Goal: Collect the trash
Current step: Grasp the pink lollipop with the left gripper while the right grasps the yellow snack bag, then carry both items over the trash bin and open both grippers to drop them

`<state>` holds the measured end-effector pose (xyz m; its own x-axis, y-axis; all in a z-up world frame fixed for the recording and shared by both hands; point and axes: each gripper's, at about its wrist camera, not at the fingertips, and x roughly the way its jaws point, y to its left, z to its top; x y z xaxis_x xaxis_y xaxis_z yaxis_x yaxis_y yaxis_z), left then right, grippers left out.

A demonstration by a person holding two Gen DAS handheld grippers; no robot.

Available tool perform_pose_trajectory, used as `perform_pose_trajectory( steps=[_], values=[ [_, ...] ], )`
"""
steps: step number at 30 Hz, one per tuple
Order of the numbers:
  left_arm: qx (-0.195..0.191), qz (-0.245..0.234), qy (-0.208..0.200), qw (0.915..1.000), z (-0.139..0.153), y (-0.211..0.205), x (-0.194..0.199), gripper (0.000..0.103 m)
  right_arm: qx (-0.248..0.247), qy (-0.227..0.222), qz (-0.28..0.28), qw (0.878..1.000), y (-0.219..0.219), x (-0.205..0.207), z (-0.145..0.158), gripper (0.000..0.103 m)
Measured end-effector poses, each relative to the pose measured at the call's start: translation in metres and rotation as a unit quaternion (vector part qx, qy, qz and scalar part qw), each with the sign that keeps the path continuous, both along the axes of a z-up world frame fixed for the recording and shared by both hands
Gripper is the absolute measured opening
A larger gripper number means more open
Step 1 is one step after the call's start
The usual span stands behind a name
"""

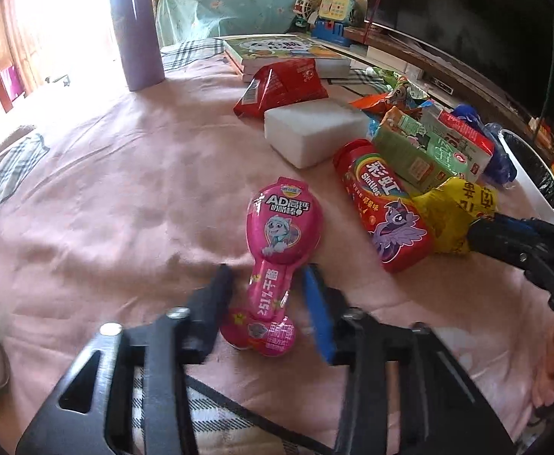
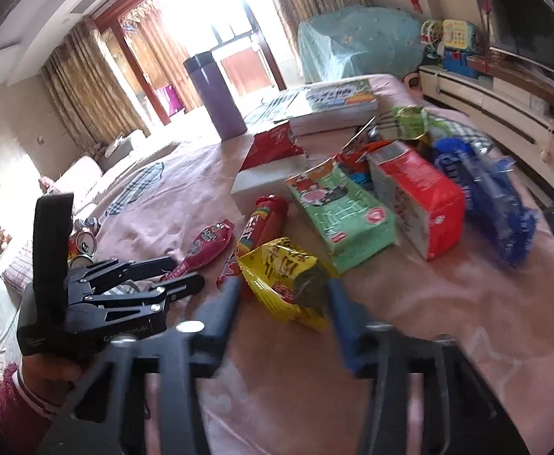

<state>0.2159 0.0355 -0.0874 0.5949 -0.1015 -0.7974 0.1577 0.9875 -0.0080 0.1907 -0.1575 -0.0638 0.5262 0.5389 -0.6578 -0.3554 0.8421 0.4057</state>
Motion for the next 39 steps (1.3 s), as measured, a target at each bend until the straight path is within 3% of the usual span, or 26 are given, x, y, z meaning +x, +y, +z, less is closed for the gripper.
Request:
perform_pose_trajectory(
  steps=[1, 2, 5, 17, 39],
  values=[
    [-0.003, -0.002, -0.001, 1.0000, 0.001, 0.000, -0.002, 0.019, 0.001, -0.004, 0.001, 1.000, 0.000, -0.002, 0.001, 0.025],
    [-0.005, -0.003, -0.001, 1.0000, 0.002, 0.000, -0.003, 0.019, 0.002, -0.009, 0.002, 1.000, -0.001, -0.005, 0.003, 0.016],
    [-0.017, -0.005, -0.006, 0.9998, 0.006, -0.001, -0.012, 0.019, 0.005, -0.019, 0.000, 1.000, -0.006, -0.014, 0.011, 0.012],
    [-0.071, -0.050, -0.035, 0.9956, 0.041, -0.046, -0.061, 0.019, 0.030, -0.027, -0.056, 0.998, -0.068, -0.053, 0.028, 0.011],
    [-0.071, -0.187, -0.041, 0.9788, 0.059, -0.202, -0.062, 0.019, 0.051, -0.033, -0.200, 0.978, -0.207, -0.081, 0.034, 0.011]
  ],
)
